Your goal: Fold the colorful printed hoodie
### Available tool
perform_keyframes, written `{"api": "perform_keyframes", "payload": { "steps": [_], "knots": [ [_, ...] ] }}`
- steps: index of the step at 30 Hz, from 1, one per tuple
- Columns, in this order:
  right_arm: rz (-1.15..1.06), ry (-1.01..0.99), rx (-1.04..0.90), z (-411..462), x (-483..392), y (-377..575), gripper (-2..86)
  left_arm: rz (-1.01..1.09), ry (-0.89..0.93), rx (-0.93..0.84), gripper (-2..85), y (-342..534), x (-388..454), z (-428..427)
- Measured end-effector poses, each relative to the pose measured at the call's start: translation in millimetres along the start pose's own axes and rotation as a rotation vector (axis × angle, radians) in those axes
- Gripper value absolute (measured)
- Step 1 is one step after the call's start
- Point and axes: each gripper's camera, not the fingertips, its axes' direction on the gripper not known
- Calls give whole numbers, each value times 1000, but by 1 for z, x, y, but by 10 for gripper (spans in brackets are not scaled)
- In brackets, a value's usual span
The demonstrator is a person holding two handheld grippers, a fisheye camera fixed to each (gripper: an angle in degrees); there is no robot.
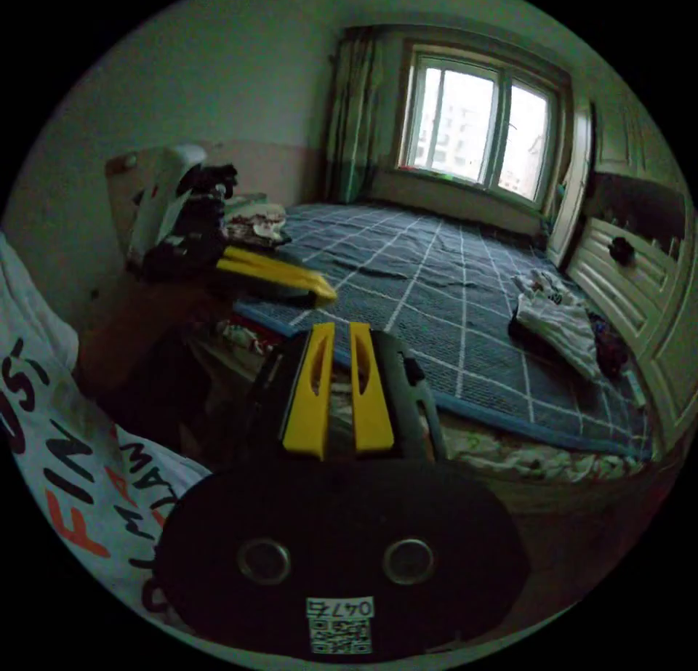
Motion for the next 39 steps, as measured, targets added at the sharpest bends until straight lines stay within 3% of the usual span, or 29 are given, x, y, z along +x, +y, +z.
{"api": "perform_keyframes", "payload": {
  "steps": [8, 14, 19, 23, 34, 39],
  "knots": [
    [28, -91, 82, -95, 47, 97, -3, 21, -5, -110, -8, -5, 85, 32],
    [250, -315, 178, -164, 129, 167, -4, 29, 27, -64, -8, -29, 128, 71],
    [316, -206, 187, -211, 171, 226, -9, -57, 96, -35, -8, -42, 147, 113],
    [312, -194, 208, -236, 192, 263, -12, -108, 139, -92, -8, -46, 158, 153],
    [511, -568, 280, -267, 310, 338, -7, -189, 149, -146, -8, -56, 179, 235],
    [470, -565, 287, -288, 340, 350, -5, -223, 203, -90, -5, -72, 185, 266]
  ]
}}
